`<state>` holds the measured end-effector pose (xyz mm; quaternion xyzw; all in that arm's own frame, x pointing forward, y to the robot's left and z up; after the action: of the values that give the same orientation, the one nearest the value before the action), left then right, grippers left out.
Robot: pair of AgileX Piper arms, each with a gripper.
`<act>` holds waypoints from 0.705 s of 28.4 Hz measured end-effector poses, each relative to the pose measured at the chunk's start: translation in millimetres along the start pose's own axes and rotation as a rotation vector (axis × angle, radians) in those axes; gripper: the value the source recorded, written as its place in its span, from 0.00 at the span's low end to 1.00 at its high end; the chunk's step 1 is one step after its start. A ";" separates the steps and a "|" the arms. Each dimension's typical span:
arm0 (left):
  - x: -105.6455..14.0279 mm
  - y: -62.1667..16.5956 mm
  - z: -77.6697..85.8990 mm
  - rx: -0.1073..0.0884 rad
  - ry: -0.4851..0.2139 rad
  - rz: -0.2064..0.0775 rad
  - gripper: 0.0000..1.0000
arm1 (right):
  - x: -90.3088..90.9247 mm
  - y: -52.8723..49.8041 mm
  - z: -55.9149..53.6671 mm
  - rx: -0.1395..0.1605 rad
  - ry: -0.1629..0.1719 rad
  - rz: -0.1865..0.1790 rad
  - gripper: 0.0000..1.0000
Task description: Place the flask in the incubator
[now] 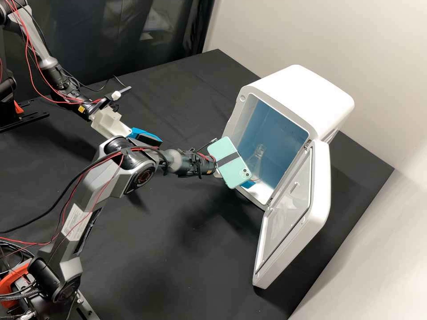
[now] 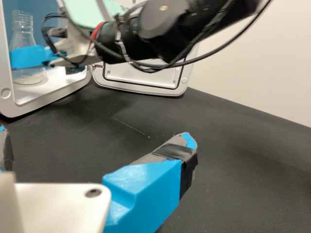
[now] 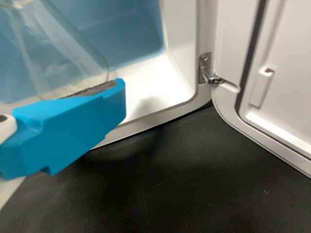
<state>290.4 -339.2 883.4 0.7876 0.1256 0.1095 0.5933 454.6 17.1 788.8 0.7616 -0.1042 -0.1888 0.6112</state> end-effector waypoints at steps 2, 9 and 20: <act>0.0 0.0 0.0 0.000 0.000 0.000 1.00 | -12.3 3.0 0.7 0.003 0.028 0.016 1.00; -0.3 -0.2 -0.2 -0.002 0.001 0.001 1.00 | -61.9 15.8 4.4 -0.007 0.098 0.083 1.00; -8.7 0.8 0.8 -0.029 0.093 0.140 1.00 | -133.7 30.4 18.8 0.111 0.357 0.214 1.00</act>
<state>282.5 -342.9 883.7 0.7797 0.0960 0.1892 0.5890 327.7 45.4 836.3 0.8001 -0.0851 0.0210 0.5935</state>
